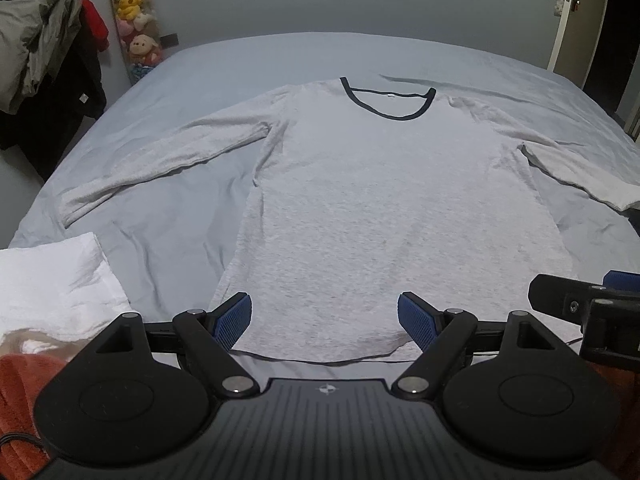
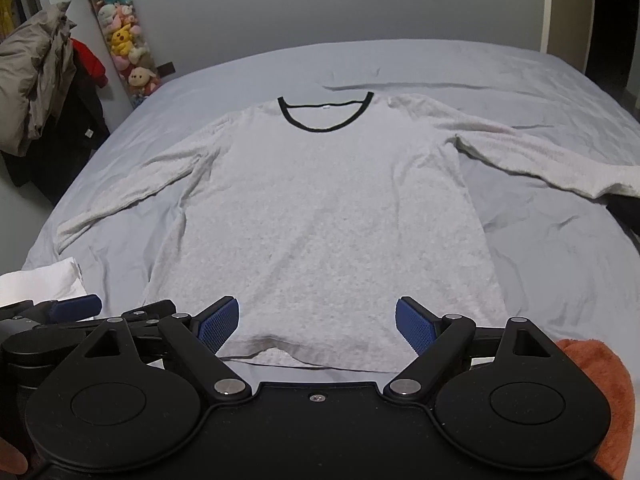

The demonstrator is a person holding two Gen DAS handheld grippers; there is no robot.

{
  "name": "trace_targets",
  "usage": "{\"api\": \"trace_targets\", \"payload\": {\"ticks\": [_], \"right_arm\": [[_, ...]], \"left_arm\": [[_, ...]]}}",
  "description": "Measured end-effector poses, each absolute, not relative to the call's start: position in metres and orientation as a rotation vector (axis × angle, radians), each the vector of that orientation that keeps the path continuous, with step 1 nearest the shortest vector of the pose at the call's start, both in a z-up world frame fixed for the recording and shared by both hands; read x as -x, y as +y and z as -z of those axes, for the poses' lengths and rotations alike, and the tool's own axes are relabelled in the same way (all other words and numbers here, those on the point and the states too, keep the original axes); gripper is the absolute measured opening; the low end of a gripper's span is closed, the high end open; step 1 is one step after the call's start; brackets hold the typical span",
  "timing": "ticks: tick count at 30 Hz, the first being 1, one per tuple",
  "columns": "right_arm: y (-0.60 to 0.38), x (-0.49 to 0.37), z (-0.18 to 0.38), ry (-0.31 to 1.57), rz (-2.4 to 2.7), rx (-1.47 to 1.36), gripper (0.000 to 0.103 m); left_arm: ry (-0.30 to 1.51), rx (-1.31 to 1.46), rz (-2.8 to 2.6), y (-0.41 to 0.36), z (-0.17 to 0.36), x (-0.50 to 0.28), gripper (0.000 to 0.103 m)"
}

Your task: Fold clothes

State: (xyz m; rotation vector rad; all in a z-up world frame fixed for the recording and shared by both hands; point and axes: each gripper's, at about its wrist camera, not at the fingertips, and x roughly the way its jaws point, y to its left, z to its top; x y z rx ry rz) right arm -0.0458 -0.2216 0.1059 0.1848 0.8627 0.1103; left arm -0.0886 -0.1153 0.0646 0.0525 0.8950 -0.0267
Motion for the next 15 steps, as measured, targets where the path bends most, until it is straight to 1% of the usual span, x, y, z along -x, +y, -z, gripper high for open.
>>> {"api": "trace_targets", "payload": {"ticks": [15], "right_arm": [[-0.2288, 0.0529, -0.1091, 0.836, -0.097, -0.221, 0.084]], "left_arm": [[0.901, -0.062, 0.046, -0.1184, -0.0639, 0.0900, 0.080]]}}
